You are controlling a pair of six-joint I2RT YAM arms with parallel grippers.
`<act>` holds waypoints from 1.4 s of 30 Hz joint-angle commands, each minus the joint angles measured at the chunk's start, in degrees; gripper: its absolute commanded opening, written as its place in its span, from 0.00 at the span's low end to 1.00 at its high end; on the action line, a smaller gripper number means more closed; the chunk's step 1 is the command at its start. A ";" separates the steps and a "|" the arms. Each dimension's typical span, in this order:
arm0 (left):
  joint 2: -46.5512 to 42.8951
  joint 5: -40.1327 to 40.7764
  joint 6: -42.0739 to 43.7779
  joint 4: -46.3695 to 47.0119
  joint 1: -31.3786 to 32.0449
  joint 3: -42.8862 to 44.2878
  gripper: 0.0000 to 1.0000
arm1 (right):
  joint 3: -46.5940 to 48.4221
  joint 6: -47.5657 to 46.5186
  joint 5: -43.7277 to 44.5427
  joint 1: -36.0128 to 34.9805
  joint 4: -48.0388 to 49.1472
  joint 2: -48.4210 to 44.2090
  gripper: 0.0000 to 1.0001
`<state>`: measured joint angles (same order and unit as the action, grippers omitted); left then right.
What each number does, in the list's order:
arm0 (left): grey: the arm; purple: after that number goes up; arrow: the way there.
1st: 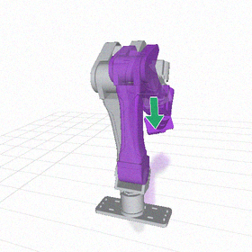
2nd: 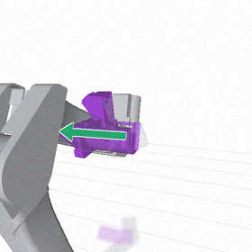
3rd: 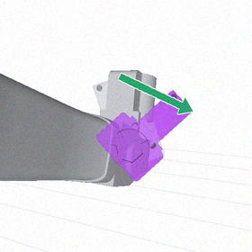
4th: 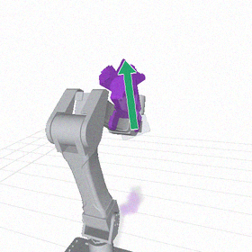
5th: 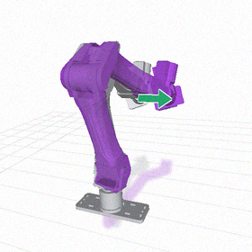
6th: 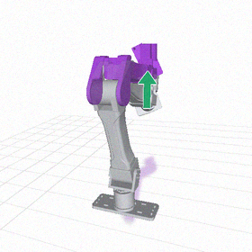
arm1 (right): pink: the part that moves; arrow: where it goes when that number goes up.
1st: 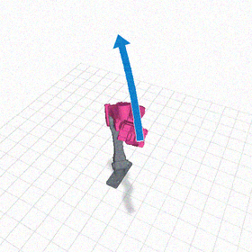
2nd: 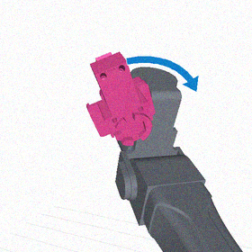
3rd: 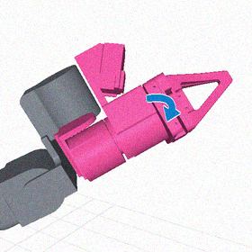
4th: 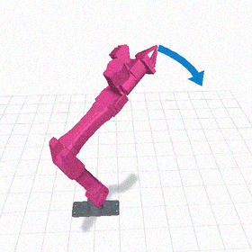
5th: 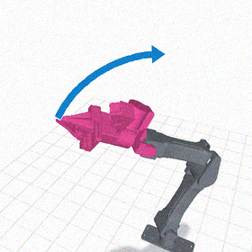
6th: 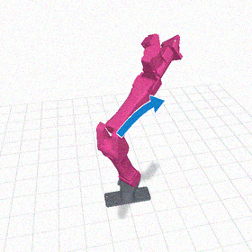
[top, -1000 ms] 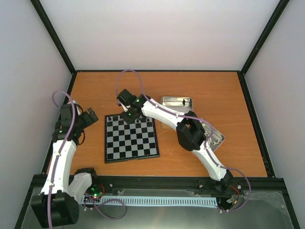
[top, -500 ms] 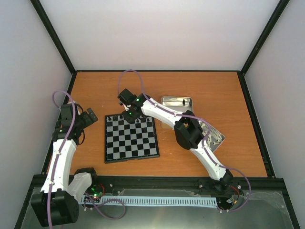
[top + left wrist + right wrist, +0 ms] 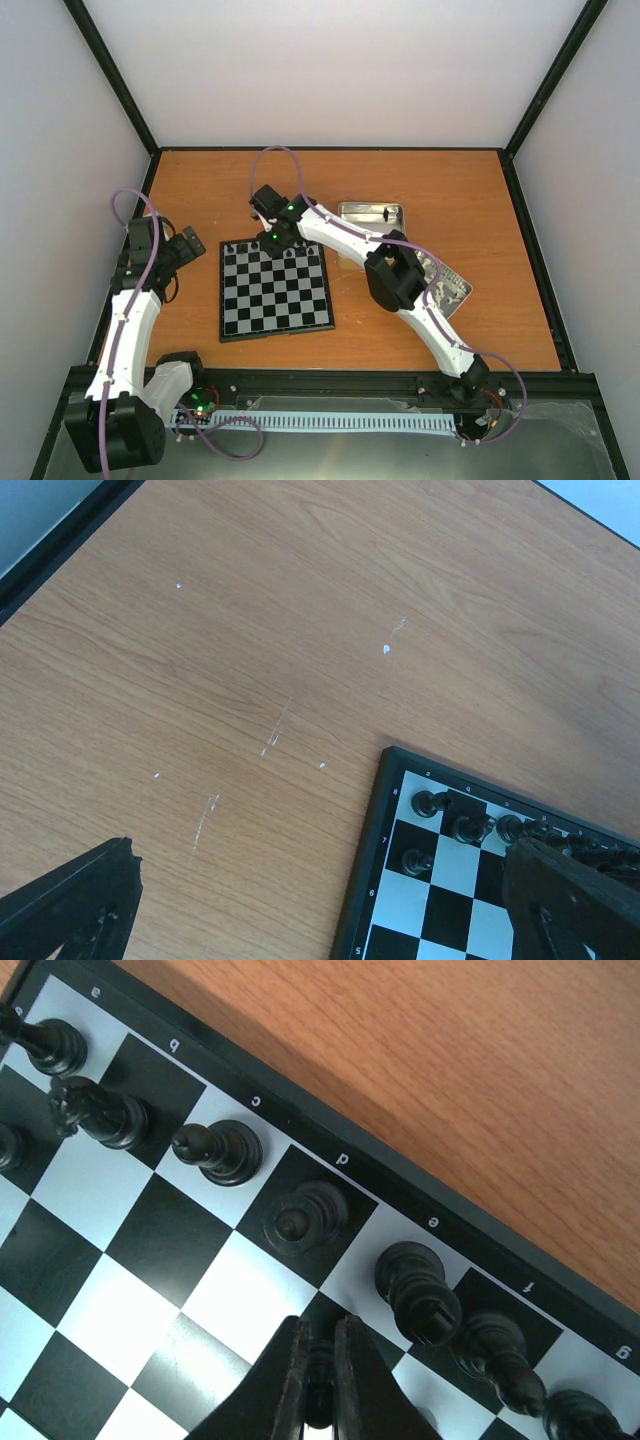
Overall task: Set up the chess pieces on the board
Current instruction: Place the chess piece on the chessboard, then pick up the chess piece from the storage box.
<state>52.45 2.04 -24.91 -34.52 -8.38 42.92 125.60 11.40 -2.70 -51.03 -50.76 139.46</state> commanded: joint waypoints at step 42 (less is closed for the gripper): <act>1.54 -3.47 1.43 0.60 -0.31 0.97 1.00 | -41.82 21.67 21.75 23.89 11.46 -33.69 0.45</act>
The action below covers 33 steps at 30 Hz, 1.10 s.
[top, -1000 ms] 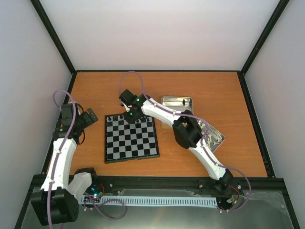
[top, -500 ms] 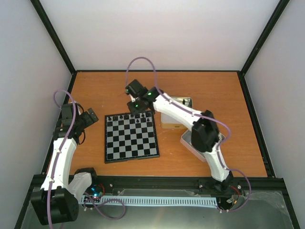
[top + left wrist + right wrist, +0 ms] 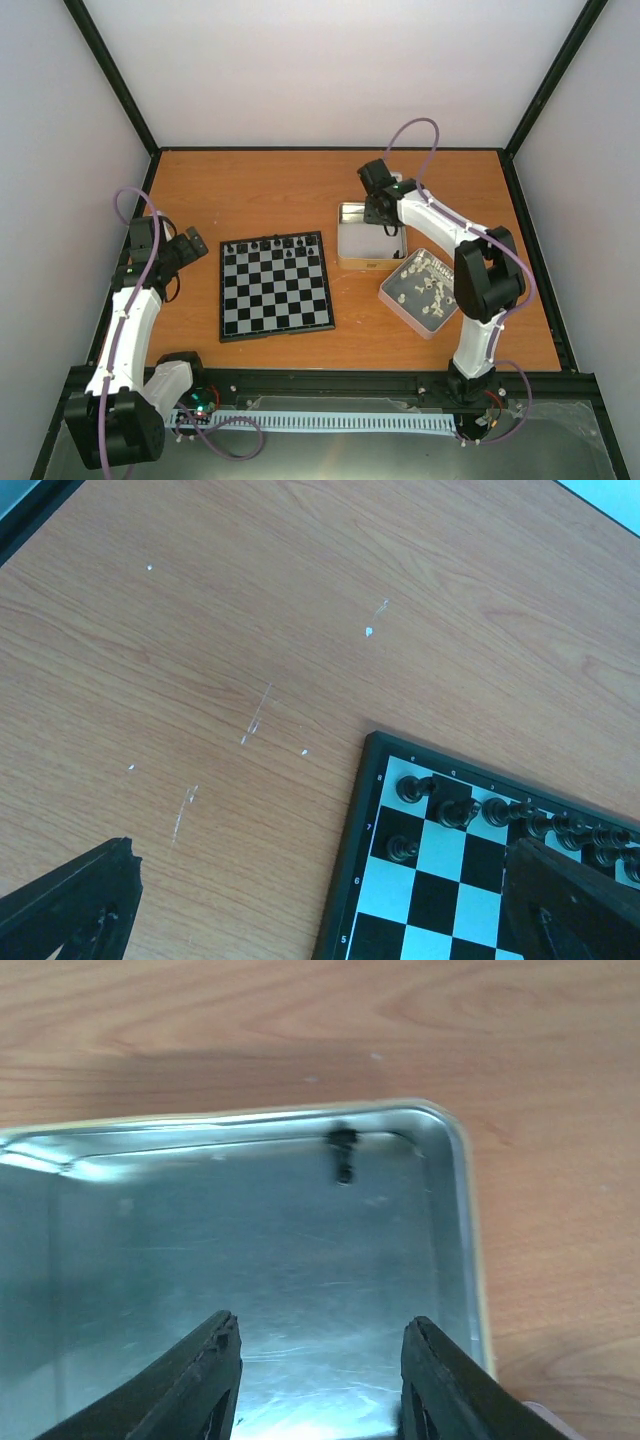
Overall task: Set up the chess pieces on the board
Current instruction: Pick up the chess piece from the storage box.
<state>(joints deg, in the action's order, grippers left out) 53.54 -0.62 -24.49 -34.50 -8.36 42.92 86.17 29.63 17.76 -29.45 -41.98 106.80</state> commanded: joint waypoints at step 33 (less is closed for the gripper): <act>1.54 -2.18 2.34 0.85 -0.34 2.41 1.00 | 3.15 -9.73 -3.61 8.31 13.51 19.18 0.24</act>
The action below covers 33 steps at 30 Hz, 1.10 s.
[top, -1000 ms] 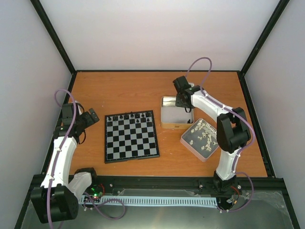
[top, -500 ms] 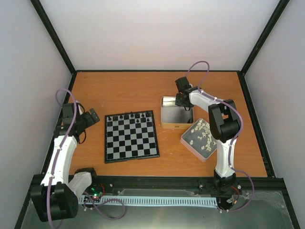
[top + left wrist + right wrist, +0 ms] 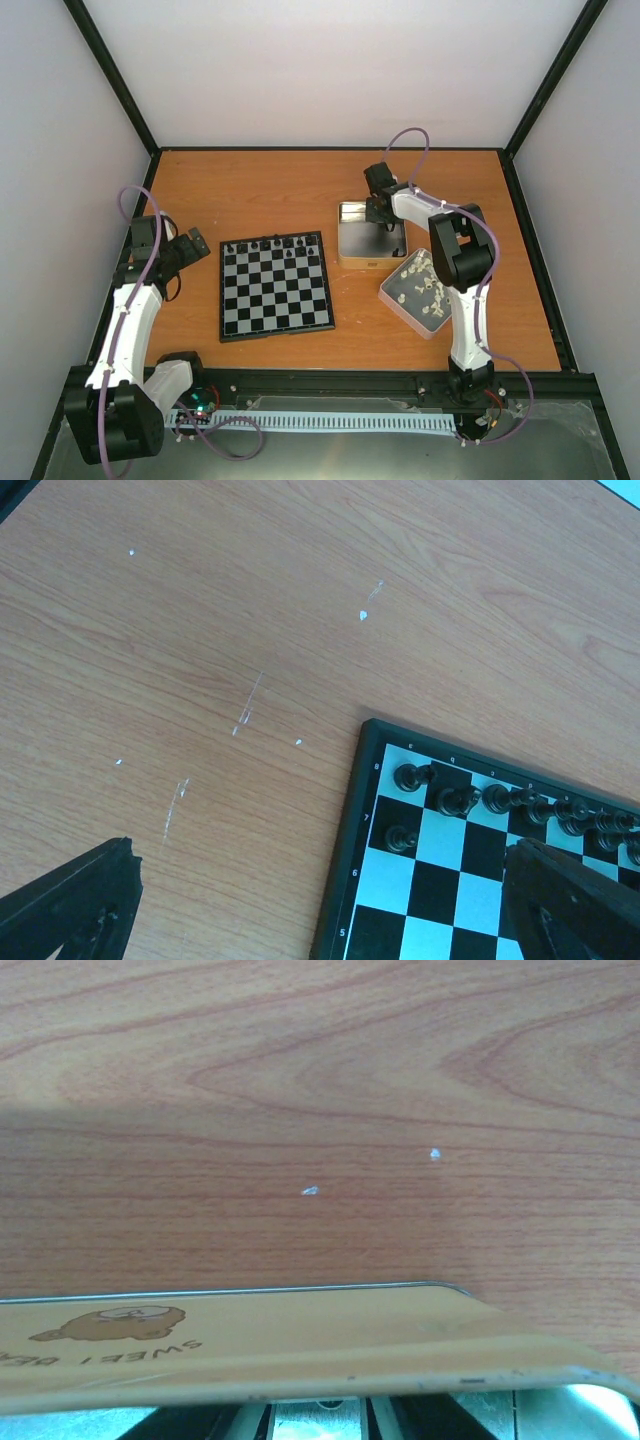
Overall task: Set up the chess pieces on the board
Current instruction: Pick up the chess piece from the storage box.
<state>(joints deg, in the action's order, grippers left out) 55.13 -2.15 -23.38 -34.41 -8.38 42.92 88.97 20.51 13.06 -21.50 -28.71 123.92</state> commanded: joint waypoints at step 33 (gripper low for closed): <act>-0.81 -35.52 -4.22 16.57 0.95 -0.33 1.00 | 2.47 6.97 -46.34 -0.32 -26.44 -12.91 0.05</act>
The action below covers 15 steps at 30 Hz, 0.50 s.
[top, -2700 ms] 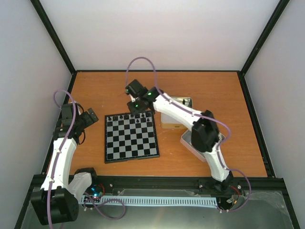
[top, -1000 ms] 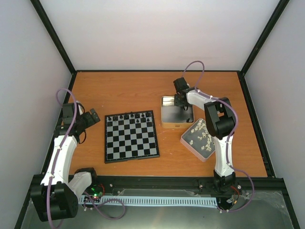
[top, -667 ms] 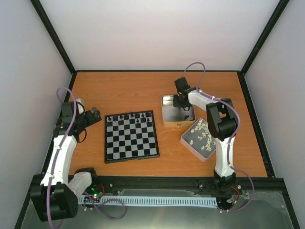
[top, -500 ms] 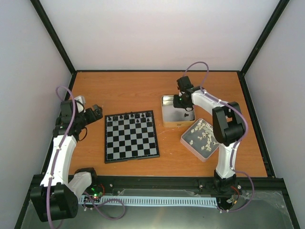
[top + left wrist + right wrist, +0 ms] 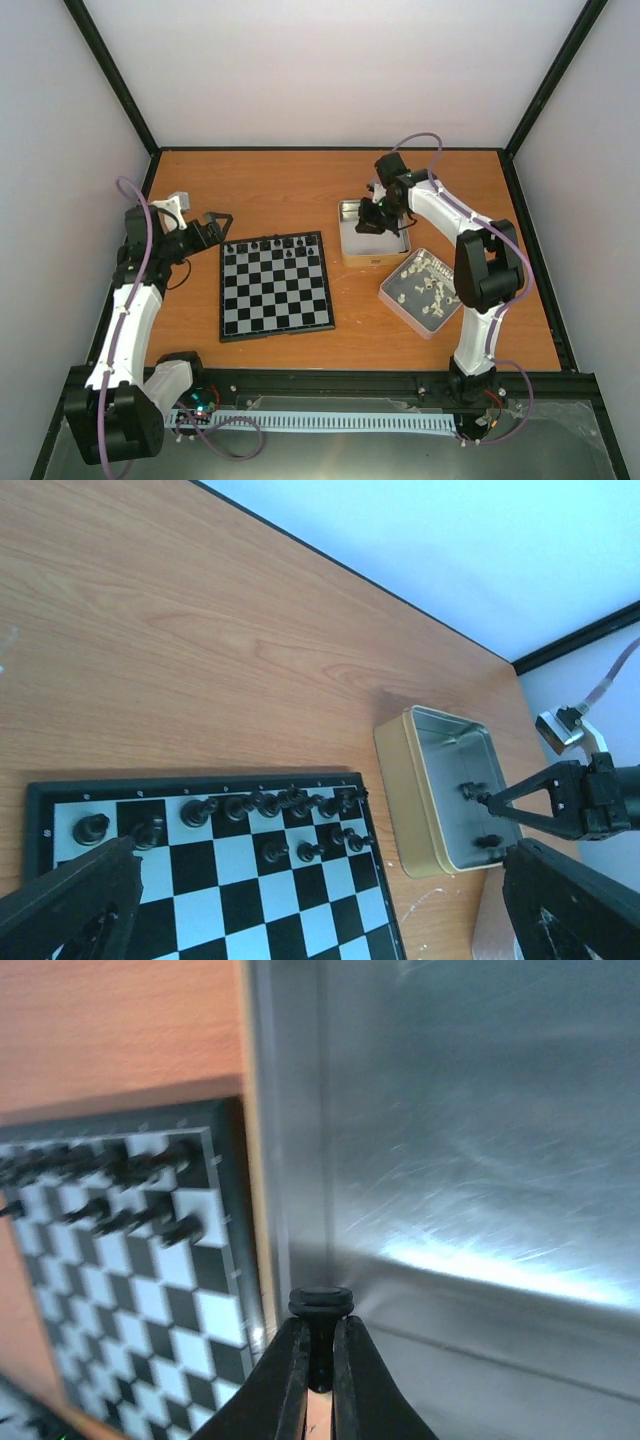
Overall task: Set up the chess pieces on the board
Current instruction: Pick up the chess piece from the storage box, then place the chess piece on the chessboard.
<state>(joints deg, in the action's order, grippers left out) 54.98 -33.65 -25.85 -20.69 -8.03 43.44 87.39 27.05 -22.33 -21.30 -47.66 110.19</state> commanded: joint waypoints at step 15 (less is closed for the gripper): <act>0.96 -0.67 3.98 -1.56 1.01 -2.31 1.00 | 12.68 2.07 -15.17 -14.21 -25.05 10.99 0.06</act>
<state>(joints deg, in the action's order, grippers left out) 55.31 -35.73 -25.21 -20.71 -7.35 40.86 96.51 27.57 -37.08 -33.95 -66.70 117.67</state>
